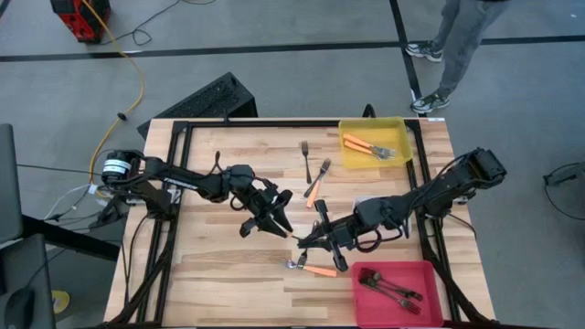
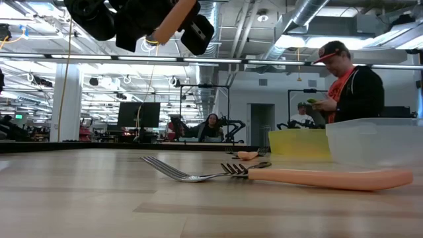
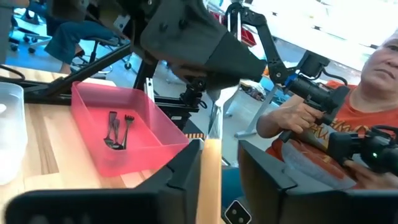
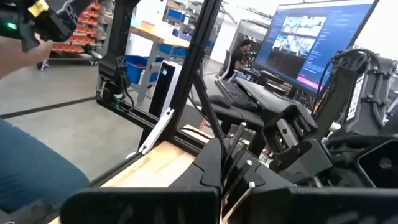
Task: Sort silverware by color (type)
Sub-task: Put the orange fork into the yellow bin
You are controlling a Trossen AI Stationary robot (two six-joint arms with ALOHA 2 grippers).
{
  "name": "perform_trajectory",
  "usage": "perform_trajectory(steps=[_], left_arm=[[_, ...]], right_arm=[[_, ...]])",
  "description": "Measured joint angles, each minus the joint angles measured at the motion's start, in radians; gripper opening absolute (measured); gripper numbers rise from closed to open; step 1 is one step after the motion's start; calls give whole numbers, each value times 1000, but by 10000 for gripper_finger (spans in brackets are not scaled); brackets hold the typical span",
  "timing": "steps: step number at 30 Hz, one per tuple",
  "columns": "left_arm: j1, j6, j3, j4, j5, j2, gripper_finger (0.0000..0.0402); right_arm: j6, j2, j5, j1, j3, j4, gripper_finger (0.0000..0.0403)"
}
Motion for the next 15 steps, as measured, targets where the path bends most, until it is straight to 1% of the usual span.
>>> perform_trajectory(steps=[4,9,12,15], left_arm=[[0,-8,0,-3,24,0,140],[4,-26,0,-3,59,0,203],[24,-49,0,-28,61,-10,222],[54,-60,0,-83,61,-25,225]], right_arm=[[0,0,4,4,0,-4,22],[37,-2,47,5,0,-25,22],[55,-9,53,6,0,-46,22],[80,-13,58,9,0,-55,22]])
